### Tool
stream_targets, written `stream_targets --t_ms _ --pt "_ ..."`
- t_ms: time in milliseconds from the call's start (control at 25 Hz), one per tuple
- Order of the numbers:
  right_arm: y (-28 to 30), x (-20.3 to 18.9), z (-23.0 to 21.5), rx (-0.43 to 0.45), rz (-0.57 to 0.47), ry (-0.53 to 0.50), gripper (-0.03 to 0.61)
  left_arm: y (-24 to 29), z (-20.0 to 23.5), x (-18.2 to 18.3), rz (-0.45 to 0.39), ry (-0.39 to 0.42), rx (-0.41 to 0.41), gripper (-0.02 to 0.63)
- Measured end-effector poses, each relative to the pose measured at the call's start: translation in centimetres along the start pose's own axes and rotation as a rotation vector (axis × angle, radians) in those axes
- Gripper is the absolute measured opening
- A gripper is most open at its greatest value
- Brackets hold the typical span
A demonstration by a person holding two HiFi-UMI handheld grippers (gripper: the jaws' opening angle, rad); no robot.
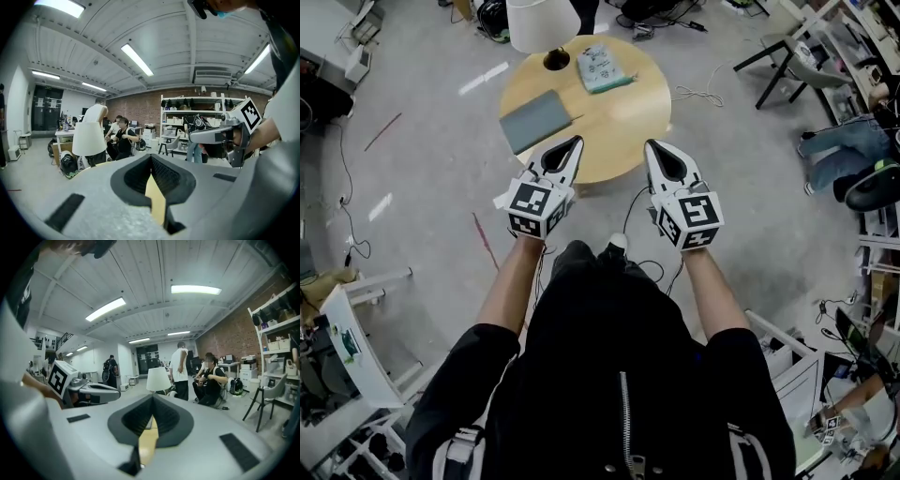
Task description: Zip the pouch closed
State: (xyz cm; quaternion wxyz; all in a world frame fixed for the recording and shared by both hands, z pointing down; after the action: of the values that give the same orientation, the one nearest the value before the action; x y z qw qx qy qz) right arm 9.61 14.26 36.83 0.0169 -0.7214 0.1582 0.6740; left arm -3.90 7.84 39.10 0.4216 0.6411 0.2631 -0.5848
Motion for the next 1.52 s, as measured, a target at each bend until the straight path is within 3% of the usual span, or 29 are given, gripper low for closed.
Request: stream_targets --t_ms 480,1120,1520 --pt "6.8 -0.7 -2.5 0.050 0.039 0.013 0.005 4.4 4.6 -0.8 0.013 -0.032 0.034 0.006" --pt "19.6 0.4 -8.4 -0.042 0.128 0.005 0.005 14.2 15.4 -1.2 0.061 -0.067 -0.073 0.006" --pt "22.1 -1.3 -12.2 -0.043 0.191 -0.010 0.005 17.6 16.5 -2.8 0.101 -0.101 -0.094 0.006"
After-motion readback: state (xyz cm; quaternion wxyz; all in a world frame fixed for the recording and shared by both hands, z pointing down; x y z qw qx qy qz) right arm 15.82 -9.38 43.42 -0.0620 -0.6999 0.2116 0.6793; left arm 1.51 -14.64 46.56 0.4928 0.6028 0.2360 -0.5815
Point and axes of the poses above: the fingertips, and each gripper's own axes: y forward along the fingers, z to its left, x out of its top, the point moved 2 cm from there along -y, backward along the fingers, and after that the axes turned 1 degree about -y, right-handed, at the moved point
